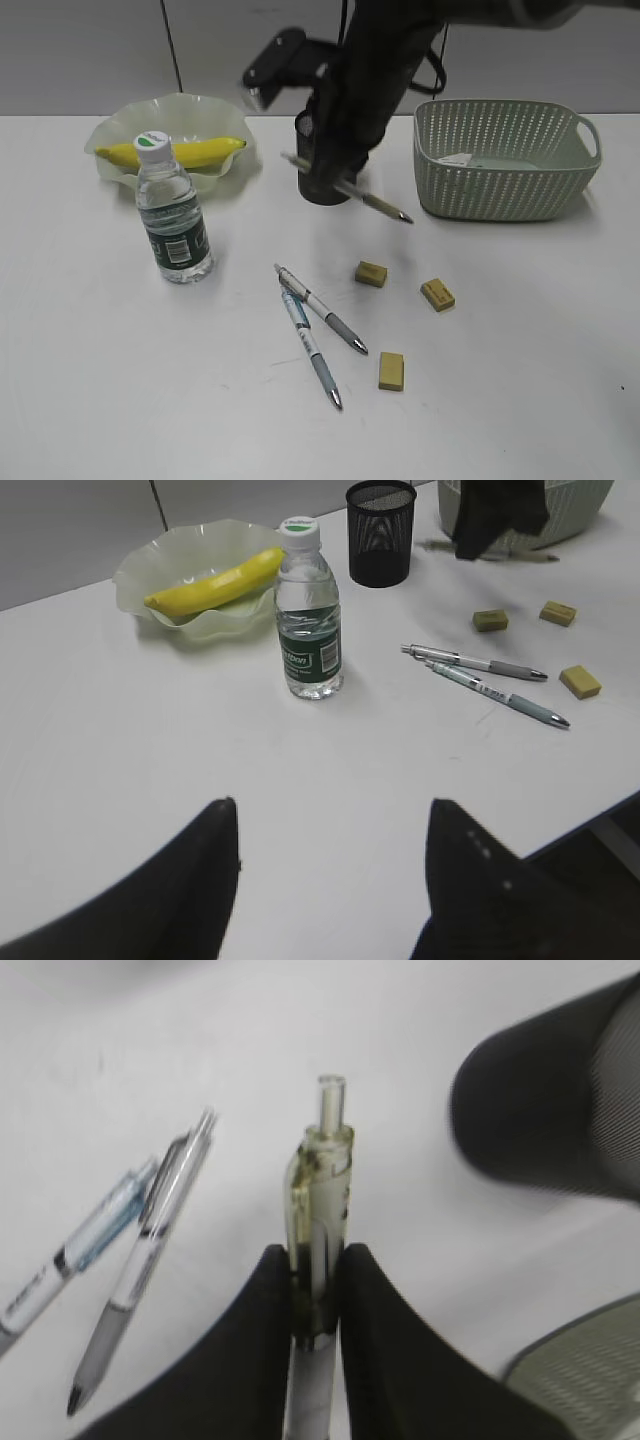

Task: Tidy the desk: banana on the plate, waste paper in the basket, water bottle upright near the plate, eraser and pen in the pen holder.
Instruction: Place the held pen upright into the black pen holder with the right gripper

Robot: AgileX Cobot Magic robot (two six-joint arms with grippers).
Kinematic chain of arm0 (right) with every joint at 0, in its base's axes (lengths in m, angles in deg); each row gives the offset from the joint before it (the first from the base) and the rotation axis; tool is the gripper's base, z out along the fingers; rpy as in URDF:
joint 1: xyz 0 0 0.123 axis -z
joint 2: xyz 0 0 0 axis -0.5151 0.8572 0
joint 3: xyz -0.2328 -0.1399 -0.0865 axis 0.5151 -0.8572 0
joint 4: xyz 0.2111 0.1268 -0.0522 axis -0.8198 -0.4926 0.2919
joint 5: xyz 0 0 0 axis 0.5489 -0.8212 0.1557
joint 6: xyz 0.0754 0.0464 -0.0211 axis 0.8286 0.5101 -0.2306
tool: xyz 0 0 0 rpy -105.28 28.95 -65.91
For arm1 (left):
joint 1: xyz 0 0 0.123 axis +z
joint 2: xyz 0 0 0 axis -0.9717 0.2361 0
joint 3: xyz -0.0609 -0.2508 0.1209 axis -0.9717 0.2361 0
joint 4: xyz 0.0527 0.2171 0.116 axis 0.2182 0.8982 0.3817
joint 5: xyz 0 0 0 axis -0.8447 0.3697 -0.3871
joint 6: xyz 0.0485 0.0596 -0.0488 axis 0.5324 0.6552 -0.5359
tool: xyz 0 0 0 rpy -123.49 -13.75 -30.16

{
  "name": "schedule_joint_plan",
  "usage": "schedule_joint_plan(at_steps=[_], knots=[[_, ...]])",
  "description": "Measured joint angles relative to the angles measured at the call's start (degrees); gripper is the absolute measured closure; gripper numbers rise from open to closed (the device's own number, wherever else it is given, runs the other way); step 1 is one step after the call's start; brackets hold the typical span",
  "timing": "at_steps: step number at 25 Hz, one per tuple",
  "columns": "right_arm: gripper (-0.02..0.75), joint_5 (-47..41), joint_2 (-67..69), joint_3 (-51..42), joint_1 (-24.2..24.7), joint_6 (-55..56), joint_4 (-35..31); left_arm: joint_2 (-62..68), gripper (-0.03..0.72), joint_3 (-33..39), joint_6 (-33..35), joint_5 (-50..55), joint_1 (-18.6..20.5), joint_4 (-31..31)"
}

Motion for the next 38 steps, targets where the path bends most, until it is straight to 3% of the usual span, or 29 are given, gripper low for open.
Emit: schedule_joint_plan(at_steps=[3, 10, 16, 23, 38], knots=[[0.618, 4.99, -2.74, 2.90, 0.00, 0.50, -1.10, 0.00, 0.247, 0.00, 0.00, 0.00, 0.00, 0.00], [0.618, 30.06, -3.31, 4.17, 0.78, 9.20, -3.35, 0.00, 0.252, 0.00, 0.00, 0.00, 0.00, 0.00], [0.618, 43.82, -0.09, 4.17, 3.66, 10.70, -11.88, 0.00, 0.253, 0.05, 0.00, 0.00, 0.00, 0.00], [0.618, 50.38, 2.53, 4.17, 6.23, 10.88, -15.31, 0.00, 0.253, 0.05, 0.00, 0.00, 0.00, 0.00], [0.619, 53.80, 9.99, 4.06, 7.89, 10.94, -19.49, 0.00, 0.253, 0.05, 0.00, 0.00, 0.00, 0.00]])
